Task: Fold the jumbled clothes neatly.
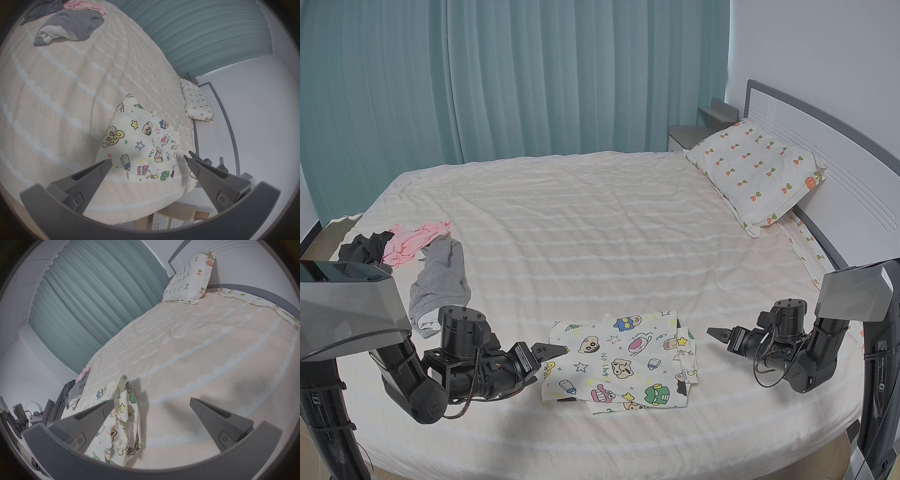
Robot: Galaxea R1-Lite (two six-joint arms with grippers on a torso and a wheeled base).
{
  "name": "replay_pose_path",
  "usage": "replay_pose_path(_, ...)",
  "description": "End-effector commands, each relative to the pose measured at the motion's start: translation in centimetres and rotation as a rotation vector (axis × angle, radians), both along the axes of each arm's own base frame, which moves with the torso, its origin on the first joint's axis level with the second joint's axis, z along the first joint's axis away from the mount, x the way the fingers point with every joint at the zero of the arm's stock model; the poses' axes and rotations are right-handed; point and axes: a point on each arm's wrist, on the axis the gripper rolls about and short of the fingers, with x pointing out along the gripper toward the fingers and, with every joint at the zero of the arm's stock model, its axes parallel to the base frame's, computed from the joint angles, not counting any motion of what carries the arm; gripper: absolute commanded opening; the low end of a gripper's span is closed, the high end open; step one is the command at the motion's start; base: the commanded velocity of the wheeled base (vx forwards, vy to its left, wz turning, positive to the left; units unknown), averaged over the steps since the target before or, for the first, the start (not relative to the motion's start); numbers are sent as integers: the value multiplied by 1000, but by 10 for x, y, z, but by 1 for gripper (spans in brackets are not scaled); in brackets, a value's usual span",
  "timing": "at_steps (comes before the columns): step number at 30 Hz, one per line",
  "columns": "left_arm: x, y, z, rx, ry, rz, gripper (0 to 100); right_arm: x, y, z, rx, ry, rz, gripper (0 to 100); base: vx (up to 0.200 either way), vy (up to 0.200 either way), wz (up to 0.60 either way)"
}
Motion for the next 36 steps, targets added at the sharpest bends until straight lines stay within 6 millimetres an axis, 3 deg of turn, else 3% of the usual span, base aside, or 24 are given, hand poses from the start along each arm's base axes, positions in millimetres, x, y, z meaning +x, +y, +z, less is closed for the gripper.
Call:
replay_pose_path(1, 0, 0, -1, 1, 1, -1, 100, -1, 2, -3, -3, 7, 6, 100, 0, 0, 0)
replay_pose_path(7, 1, 0, -2, -2, -11, 2, 100, -1, 2, -5, -5, 12, 7, 100, 100, 0, 0)
replay_pose_path(24, 3, -1, -7, 20, -18, 32, 100, -2, 2, -6, -6, 17, 10, 100, 0, 0, 0)
replay_pose_path(33, 7, -2, -25, 92, -12, -2, 100, -5, 4, -14, 44, 61, 105, 100, 0, 0, 0)
replay_pose_path(36, 20, -5, -35, 145, -43, 24, 100, -5, 9, -16, 58, 74, 141, 100, 0, 0, 0)
